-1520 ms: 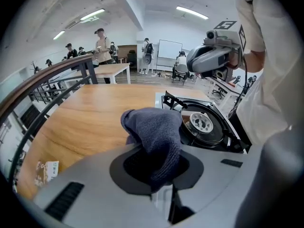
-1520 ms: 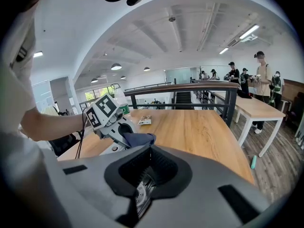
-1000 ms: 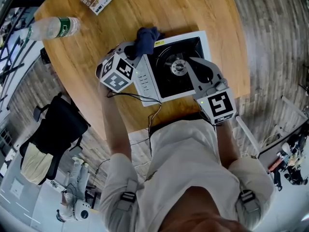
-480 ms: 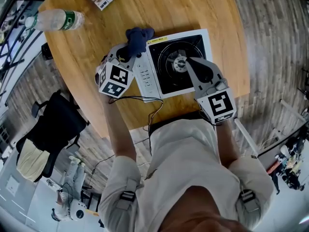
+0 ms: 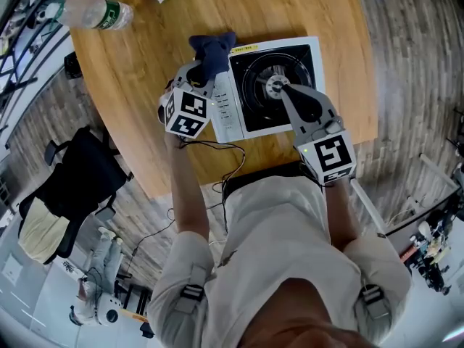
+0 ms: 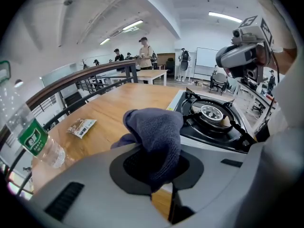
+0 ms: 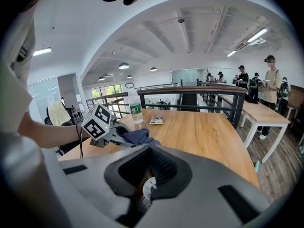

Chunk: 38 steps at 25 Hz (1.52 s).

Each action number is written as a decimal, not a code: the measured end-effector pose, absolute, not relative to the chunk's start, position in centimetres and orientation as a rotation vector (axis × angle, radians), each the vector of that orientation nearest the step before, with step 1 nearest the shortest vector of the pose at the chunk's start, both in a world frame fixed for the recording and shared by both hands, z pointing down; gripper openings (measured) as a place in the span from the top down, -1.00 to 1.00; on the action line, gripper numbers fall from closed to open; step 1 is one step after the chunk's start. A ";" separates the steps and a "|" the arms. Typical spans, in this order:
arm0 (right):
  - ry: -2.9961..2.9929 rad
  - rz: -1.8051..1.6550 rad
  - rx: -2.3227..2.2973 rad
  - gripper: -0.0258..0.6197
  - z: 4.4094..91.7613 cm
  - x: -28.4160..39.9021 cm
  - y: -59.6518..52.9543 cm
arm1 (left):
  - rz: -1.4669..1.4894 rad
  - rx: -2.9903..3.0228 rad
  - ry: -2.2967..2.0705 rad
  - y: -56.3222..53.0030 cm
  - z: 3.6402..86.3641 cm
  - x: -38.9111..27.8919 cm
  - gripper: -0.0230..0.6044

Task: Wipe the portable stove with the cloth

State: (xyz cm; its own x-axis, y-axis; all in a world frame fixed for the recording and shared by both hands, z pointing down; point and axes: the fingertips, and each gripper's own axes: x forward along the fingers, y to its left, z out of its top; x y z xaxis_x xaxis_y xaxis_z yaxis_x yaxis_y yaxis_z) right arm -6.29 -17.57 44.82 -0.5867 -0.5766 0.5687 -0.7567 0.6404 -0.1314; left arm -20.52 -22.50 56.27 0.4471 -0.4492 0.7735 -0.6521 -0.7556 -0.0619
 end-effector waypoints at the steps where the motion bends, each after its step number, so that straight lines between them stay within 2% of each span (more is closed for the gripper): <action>1: -2.379 0.503 1.042 0.86 44.9 -6.4 -17.4 | 1.204 2.458 -0.953 -22.3 56.2 -20.5 0.73; 38: -2.392 0.479 0.927 0.86 45.2 -8.6 -11.7 | 1.061 2.375 -0.960 -12.2 56.3 -19.4 0.73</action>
State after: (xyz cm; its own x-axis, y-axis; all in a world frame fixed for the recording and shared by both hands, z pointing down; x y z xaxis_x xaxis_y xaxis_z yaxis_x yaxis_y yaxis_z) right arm -8.56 -11.66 45.24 -0.6268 -0.5132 0.5863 -0.6994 0.7023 -0.1329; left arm -19.37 -12.17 56.28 0.4852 -0.4348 0.7586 -0.7111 -0.7011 0.0530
